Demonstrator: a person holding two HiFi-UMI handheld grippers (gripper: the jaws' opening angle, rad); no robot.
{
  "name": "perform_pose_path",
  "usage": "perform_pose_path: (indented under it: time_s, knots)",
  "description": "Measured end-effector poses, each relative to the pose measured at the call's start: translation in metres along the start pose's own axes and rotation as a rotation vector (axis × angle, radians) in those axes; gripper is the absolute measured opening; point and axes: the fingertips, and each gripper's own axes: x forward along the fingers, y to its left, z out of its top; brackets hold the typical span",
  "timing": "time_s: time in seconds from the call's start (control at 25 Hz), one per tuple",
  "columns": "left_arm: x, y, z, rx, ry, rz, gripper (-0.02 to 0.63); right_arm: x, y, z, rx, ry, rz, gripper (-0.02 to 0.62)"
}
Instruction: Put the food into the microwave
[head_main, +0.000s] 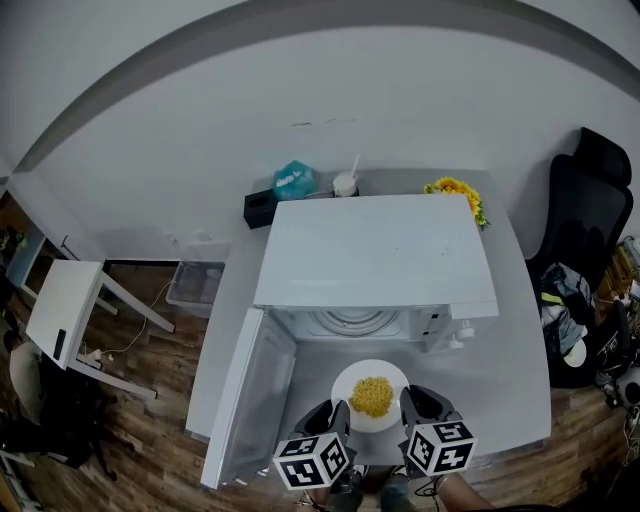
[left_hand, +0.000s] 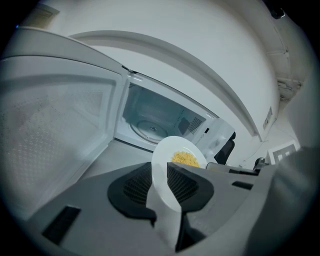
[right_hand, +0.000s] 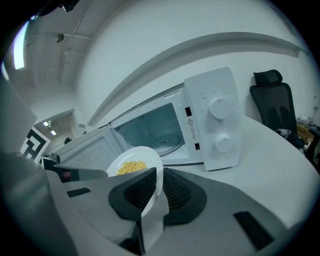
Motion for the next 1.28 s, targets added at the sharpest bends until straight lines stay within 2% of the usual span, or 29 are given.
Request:
perform_pose_path:
  time_s: [0.68,1.28]
  knots:
    - [0.032,0.038,0.03,0.004,0.01,0.002,0.086,0.048,0.012,0.012,0.02,-0.02,0.007,0.045]
    - [0.072,0.057,0.052,-0.028,-0.055,-0.012,0.084,0.095,0.0,0.028,0.069,-0.093,-0.008,0.044]
